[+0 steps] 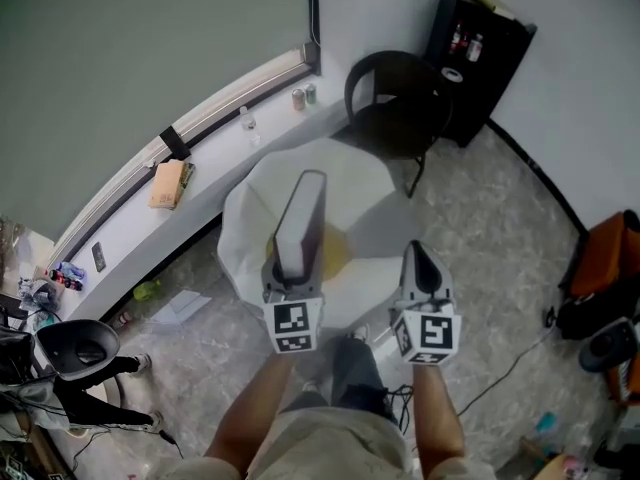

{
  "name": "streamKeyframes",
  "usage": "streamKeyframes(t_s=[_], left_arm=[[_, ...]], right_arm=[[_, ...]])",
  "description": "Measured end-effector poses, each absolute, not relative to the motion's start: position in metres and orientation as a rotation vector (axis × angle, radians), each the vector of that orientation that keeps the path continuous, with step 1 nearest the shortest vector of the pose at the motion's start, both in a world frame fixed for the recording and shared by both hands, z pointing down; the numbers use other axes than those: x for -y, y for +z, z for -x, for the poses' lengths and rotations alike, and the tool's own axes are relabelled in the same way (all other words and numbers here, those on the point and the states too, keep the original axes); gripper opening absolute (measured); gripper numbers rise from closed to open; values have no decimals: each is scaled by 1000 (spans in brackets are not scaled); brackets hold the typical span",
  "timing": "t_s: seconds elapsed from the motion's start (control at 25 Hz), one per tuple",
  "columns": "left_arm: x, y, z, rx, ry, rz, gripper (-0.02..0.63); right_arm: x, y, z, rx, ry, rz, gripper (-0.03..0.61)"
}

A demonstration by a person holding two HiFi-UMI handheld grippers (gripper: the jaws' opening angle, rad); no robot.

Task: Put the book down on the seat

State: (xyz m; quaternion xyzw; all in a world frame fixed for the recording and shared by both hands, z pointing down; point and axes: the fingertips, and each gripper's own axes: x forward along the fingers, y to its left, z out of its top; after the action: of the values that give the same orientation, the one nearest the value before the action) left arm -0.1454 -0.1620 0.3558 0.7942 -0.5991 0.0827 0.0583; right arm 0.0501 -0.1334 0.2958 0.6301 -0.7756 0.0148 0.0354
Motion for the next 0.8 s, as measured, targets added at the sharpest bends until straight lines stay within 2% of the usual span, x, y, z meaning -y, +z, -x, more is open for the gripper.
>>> streamKeyframes(t_s=[0.4, 0.8], left_arm=[[256, 437, 84, 1765, 459, -2311, 222], [297, 554, 48, 1682, 657, -2145, 224]], right_arm=[[237, 376, -103, 2385, 260, -1847, 5], [281, 480, -128, 2323, 435, -1728, 5]])
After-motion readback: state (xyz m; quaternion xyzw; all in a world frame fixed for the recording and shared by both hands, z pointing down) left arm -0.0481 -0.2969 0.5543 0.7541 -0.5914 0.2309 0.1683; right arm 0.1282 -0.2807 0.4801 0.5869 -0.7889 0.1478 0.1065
